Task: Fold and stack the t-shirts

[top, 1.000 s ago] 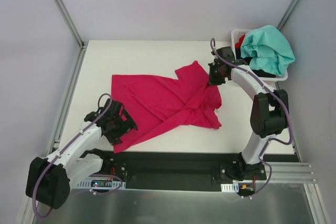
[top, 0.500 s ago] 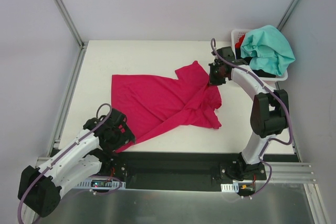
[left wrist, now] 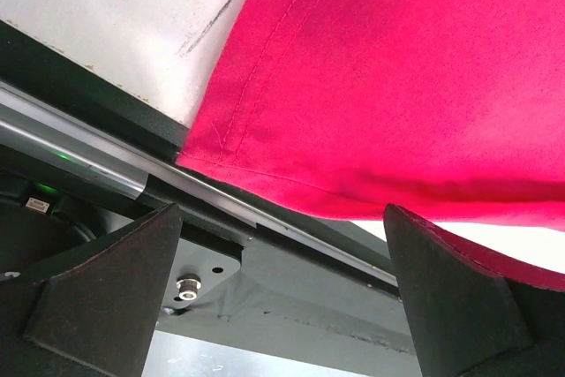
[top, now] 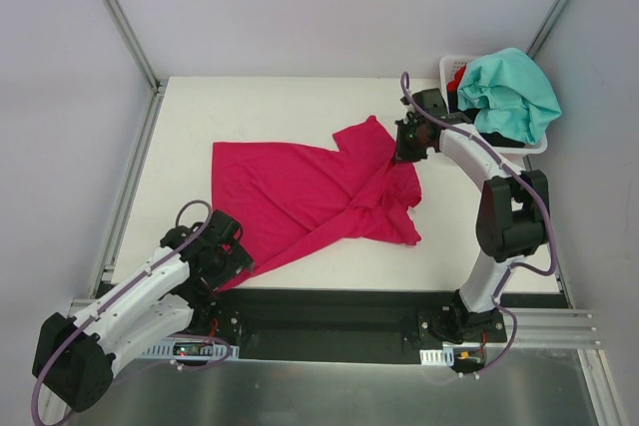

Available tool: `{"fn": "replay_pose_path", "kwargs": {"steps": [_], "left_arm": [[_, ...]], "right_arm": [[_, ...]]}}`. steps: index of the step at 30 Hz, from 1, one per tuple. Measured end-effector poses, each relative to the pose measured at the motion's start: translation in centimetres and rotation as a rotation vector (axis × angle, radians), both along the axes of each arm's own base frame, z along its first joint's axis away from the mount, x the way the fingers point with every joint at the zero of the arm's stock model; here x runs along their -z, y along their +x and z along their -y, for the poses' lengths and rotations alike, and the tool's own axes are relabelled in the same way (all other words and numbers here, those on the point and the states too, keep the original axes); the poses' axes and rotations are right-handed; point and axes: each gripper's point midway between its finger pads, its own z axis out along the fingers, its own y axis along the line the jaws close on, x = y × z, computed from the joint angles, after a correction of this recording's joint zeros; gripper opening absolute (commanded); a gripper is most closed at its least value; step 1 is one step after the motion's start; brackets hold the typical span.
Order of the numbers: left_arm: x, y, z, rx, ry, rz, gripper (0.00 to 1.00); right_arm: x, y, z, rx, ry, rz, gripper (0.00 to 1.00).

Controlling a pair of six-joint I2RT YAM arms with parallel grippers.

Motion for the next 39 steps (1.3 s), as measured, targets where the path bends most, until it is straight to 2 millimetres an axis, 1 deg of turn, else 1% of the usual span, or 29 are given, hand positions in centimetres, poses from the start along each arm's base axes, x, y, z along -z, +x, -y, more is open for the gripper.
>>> {"fn": "replay_pose_path", "kwargs": {"steps": [4,6,7,8,9,11,15,16,18,21,23,24,28,31,32,33,35,36,39], "left_arm": [[0.0,0.2,-0.2,-0.019,0.01,0.013,0.93],[-0.1,0.4,-0.3,-0.029,0.01,0.031,0.86],[-0.2,0.4,-0.4,-0.033,0.01,0.037,0.84],[-0.2,0.5,-0.4,-0.038,0.012,0.04,0.84],[-0.2,0.4,-0.5,-0.041,0.015,0.037,0.86],[-0.1,0.3,-0.6,-0.047,0.027,0.027,0.84],[0.4,0.0,-0.9,-0.053,0.054,-0.013,0.74],[0.5,-0.1,-0.9,-0.055,0.058,-0.019,0.7],[0.7,-0.4,-1.1,-0.059,0.063,-0.028,0.68],[1.4,-1.1,-1.5,-0.065,0.077,-0.052,0.6],[1.5,-1.2,-1.6,-0.069,0.08,-0.058,0.49],[1.5,-1.2,-1.6,-0.072,0.08,-0.058,0.45],[1.6,-0.8,-1.3,-0.076,0.073,-0.049,0.41],[1.7,-0.7,-1.3,-0.076,0.073,-0.048,0.36],[1.7,-0.6,-1.2,-0.076,0.071,-0.045,0.34],[1.7,-0.6,-1.2,-0.076,0.071,-0.044,0.23],[1.7,-0.4,-1.0,-0.077,0.065,-0.038,0.1],[1.7,-0.2,-0.9,-0.078,0.061,-0.032,0.0],[1.7,0.2,-0.6,-0.074,0.048,-0.022,0.0]], "right_arm": [[0.0,0.0,0.0,-0.001,0.005,-0.001,0.01],[0.0,0.0,0.0,-0.002,0.009,-0.003,0.01],[0.0,0.0,0.0,-0.003,0.012,-0.004,0.01],[0.0,0.0,-0.1,-0.004,0.016,-0.004,0.01],[-0.1,0.0,-0.1,-0.005,0.019,-0.003,0.01],[-0.1,0.0,-0.3,-0.008,0.026,-0.001,0.01],[-0.1,0.0,-0.5,-0.015,0.04,0.0,0.01],[-0.1,0.0,-0.5,-0.016,0.042,-0.001,0.01],[0.1,-0.1,-0.4,-0.014,0.047,-0.008,0.01],[0.1,-0.2,-0.3,-0.011,0.053,-0.011,0.01],[-0.1,-0.3,-0.3,-0.009,0.06,-0.009,0.01],[-0.3,-0.3,-0.3,-0.01,0.064,-0.007,0.01],[-1.0,-0.4,-0.4,-0.013,0.078,0.006,0.01],[-1.0,-0.4,-0.5,-0.014,0.084,0.008,0.01],[-1.0,-0.4,-0.5,-0.015,0.086,0.006,0.01],[-1.0,-0.5,-0.5,-0.016,0.089,0.004,0.01],[-1.0,-0.5,-0.6,-0.019,0.094,0.004,0.01],[-1.0,-0.5,-0.6,-0.019,0.095,0.004,0.01],[-1.1,-0.5,-0.7,-0.02,0.099,0.005,0.01]]}}
